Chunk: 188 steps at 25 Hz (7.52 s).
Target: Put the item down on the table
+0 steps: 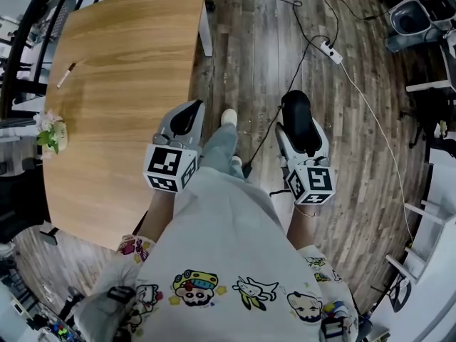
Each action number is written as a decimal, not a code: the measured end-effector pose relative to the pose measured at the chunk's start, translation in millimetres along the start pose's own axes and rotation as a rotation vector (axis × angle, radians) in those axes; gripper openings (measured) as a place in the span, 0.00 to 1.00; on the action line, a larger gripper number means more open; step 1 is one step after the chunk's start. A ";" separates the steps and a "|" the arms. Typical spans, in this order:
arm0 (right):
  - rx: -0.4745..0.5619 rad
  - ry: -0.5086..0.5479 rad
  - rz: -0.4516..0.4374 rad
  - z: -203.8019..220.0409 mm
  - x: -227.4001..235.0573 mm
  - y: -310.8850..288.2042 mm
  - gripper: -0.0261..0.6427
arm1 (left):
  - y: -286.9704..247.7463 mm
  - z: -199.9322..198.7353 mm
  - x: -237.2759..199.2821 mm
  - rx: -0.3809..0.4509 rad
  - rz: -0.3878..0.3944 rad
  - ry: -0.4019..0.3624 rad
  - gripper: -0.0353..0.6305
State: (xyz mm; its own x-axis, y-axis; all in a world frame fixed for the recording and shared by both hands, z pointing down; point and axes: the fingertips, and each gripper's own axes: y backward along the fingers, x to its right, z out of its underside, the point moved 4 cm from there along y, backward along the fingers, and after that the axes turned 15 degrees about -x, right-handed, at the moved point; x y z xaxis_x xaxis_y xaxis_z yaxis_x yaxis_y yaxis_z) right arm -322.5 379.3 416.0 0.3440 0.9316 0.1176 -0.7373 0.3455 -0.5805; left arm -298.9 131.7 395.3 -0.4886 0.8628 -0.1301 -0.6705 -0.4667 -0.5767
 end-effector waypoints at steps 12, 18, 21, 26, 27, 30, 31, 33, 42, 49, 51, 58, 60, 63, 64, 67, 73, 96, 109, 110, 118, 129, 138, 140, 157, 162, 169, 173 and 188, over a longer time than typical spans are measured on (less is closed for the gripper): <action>0.018 0.008 0.060 -106.3 68.5 -103.8 0.57 | -115.5 -109.9 -72.9 0.040 0.041 -0.021 0.05; 0.019 0.014 0.061 -138.3 68.0 -138.1 0.57 | -137.0 -136.3 -108.4 0.058 0.035 -0.015 0.05; 0.012 0.016 0.061 -145.7 63.0 -155.4 0.57 | -143.0 -143.2 -127.3 0.071 0.033 -0.010 0.05; 0.012 0.040 0.042 -158.0 59.4 -164.9 0.57 | -142.7 -146.7 -134.6 0.094 0.019 0.007 0.05; 0.011 0.050 0.038 -161.1 58.2 -166.4 0.57 | -142.6 -147.4 -135.2 0.097 0.017 0.010 0.05; 0.004 0.080 0.021 -168.9 52.7 -174.1 0.57 | -141.2 -145.6 -140.0 0.104 0.006 0.028 0.05; 0.001 0.087 0.010 -171.1 50.2 -178.1 0.57 | -140.2 -143.4 -142.9 0.104 -0.002 0.037 0.05; -0.005 0.103 -0.016 -175.6 44.2 -188.2 0.57 | -137.9 -138.5 -150.6 0.104 -0.023 0.054 0.05; -0.024 0.227 -0.176 -208.0 7.0 -242.8 0.57 | -119.3 -127.2 -191.5 0.143 -0.162 0.164 0.05; -0.042 0.371 -0.374 -260.7 -24.4 -319.3 0.57 | -112.0 -127.0 -236.7 0.181 -0.364 0.297 0.05; -0.047 0.410 -0.435 -274.9 -36.2 -344.9 0.57 | -110.6 -125.4 -250.8 0.187 -0.427 0.339 0.05; -0.080 0.562 -0.670 -332.7 -80.0 -434.2 0.57 | -109.6 -135.6 -293.2 0.209 -0.666 0.493 0.05; -0.084 0.613 -0.744 -349.7 -97.4 -456.4 0.57 | -109.3 -139.0 -304.5 0.217 -0.735 0.539 0.05; -0.093 0.681 -0.849 -369.6 -123.4 -486.7 0.57 | -110.3 -145.7 -322.9 0.228 -0.829 0.592 0.05; -0.097 0.702 -0.879 -374.7 -131.4 -496.0 0.57 | -110.7 -148.1 -328.9 0.233 -0.858 0.607 0.05; -0.106 0.765 -0.959 -386.0 -154.4 -520.6 0.57 | -111.6 -151.0 -342.9 0.242 -0.937 0.652 0.05; -0.129 0.861 -1.128 -398.3 -192.3 -558.9 0.57 | -115.3 -149.0 -356.6 0.251 -1.103 0.754 0.05; -0.191 0.977 -1.310 -377.2 -286.3 -564.2 0.57 | -68.9 -117.7 -354.9 0.247 -1.277 0.884 0.05; -0.194 1.010 -1.296 -365.0 -287.4 -552.5 0.57 | -69.4 -109.3 -354.9 0.243 -1.229 0.876 0.05; -0.195 1.015 -1.296 -363.9 -286.8 -551.7 0.57 | -70.1 -109.1 -354.2 0.243 -1.226 0.878 0.05; -0.213 1.068 -1.278 -344.0 -282.5 -557.0 0.57 | -82.2 -100.0 -354.1 0.238 -1.198 0.898 0.05; -0.279 1.149 -1.252 -312.9 -277.6 -577.9 0.57 | -115.1 -87.3 -364.7 0.228 -1.133 0.933 0.05; -0.364 1.237 -1.222 -272.0 -268.6 -594.5 0.57 | -131.9 -75.2 -364.9 0.207 -1.086 0.961 0.05; -0.382 1.252 -1.216 -264.1 -266.5 -597.2 0.57 | -135.1 -71.4 -364.1 0.199 -1.077 0.968 0.05; -0.482 1.344 -1.162 -212.4 -258.5 -629.2 0.57 | -164.5 -48.3 -375.7 0.175 -0.991 0.995 0.05; -0.494 1.384 -1.155 -203.5 -256.0 -636.2 0.57 | -168.3 -42.1 -374.2 0.165 -0.993 1.004 0.05; -0.472 1.431 -1.160 -196.2 -257.9 -634.5 0.57 | -171.2 -36.2 -372.0 0.159 -0.991 1.010 0.05; -0.460 1.457 -1.162 -195.1 -257.5 -634.1 0.58 | -173.5 -35.8 -372.2 0.157 -0.988 1.005 0.05; -0.572 1.490 -1.157 -182.8 -254.9 -637.2 0.65 | -169.5 -26.4 -368.9 0.160 -0.973 1.026 0.05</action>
State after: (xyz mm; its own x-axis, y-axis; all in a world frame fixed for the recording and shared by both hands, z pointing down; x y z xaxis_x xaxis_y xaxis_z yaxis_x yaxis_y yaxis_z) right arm 165.9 -99.0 608.7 0.7963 -0.5984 0.0883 0.2969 0.2595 -0.9190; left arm 9.7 -102.3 519.8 0.7651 0.5708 -0.2981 -0.5870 0.4278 -0.6873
